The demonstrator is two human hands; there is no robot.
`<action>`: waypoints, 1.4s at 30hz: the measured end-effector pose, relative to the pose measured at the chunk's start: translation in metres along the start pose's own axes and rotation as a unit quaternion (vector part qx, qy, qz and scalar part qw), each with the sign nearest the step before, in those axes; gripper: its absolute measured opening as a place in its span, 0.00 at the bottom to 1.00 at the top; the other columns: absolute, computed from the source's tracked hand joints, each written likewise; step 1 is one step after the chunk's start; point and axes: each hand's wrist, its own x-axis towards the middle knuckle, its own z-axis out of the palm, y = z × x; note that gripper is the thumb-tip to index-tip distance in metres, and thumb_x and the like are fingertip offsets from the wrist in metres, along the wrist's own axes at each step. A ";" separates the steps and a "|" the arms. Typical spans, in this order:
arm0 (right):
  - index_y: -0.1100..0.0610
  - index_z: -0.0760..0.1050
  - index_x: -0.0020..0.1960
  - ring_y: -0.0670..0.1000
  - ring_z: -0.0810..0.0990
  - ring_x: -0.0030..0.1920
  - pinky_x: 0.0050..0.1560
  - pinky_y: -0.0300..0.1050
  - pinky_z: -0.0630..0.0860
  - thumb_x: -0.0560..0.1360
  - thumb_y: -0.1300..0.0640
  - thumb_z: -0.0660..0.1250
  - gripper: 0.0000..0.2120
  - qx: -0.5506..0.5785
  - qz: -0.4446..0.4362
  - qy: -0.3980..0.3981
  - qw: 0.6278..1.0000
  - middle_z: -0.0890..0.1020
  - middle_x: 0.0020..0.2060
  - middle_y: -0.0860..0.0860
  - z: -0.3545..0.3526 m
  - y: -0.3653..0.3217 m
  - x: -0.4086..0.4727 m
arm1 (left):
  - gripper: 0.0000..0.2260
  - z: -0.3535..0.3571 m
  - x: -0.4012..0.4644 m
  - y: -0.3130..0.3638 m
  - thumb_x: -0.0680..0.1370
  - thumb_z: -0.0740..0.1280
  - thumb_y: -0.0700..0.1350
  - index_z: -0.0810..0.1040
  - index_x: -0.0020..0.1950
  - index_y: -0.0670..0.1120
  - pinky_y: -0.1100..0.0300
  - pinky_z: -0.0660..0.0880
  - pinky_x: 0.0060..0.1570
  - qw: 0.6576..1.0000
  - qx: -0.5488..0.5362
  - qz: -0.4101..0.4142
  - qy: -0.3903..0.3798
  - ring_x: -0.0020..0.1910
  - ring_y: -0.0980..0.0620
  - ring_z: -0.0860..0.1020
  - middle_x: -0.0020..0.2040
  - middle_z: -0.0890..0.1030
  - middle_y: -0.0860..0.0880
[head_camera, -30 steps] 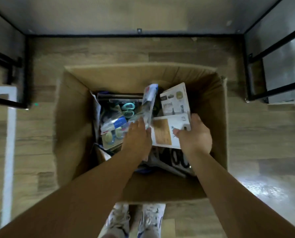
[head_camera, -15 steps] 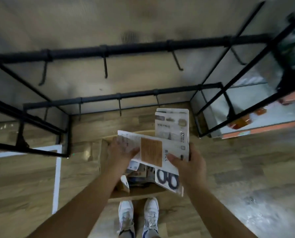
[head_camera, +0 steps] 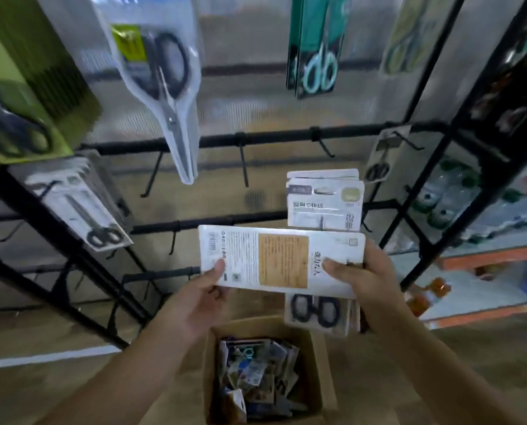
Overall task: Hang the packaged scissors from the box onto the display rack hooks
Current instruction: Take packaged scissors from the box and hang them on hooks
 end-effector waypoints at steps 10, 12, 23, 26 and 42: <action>0.64 0.73 0.62 0.57 0.83 0.52 0.44 0.48 0.80 0.60 0.59 0.78 0.32 0.187 -0.050 -0.101 0.976 0.83 0.53 0.57 0.034 -0.059 0.003 | 0.40 0.051 -0.060 0.026 0.56 0.77 0.65 0.75 0.64 0.51 0.52 0.76 0.57 0.954 0.229 0.104 -0.163 0.59 0.48 0.79 0.60 0.81 0.48; 0.61 0.74 0.62 0.58 0.82 0.53 0.47 0.51 0.81 0.54 0.48 0.82 0.40 0.202 -0.053 -0.114 0.971 0.82 0.54 0.57 0.046 -0.064 0.000 | 0.37 0.059 -0.069 0.033 0.58 0.79 0.61 0.76 0.64 0.50 0.49 0.73 0.61 0.951 0.234 0.121 -0.161 0.59 0.48 0.79 0.59 0.81 0.48; 0.53 0.73 0.63 0.53 0.83 0.51 0.39 0.47 0.81 0.65 0.55 0.73 0.27 0.326 -0.059 -0.113 0.937 0.84 0.52 0.52 0.112 -0.074 -0.005 | 0.18 0.030 -0.096 0.064 0.68 0.74 0.34 0.79 0.53 0.50 0.64 0.77 0.50 0.901 0.330 0.255 -0.117 0.52 0.56 0.81 0.50 0.84 0.54; 0.52 0.73 0.65 0.55 0.83 0.52 0.45 0.55 0.81 0.47 0.42 0.82 0.48 0.271 -0.033 -0.092 0.958 0.83 0.54 0.53 0.123 -0.073 -0.005 | 0.16 0.015 -0.099 0.073 0.70 0.73 0.34 0.79 0.53 0.49 0.66 0.76 0.49 0.892 0.342 0.278 -0.099 0.51 0.58 0.81 0.49 0.84 0.56; 0.61 0.75 0.53 0.61 0.82 0.48 0.41 0.55 0.80 0.56 0.68 0.64 0.24 0.177 -0.070 -0.139 0.972 0.83 0.48 0.58 0.083 -0.104 0.044 | 0.18 -0.057 -0.090 0.138 0.67 0.68 0.43 0.78 0.55 0.43 0.51 0.79 0.45 0.964 0.167 0.197 -0.065 0.39 0.46 0.83 0.43 0.85 0.43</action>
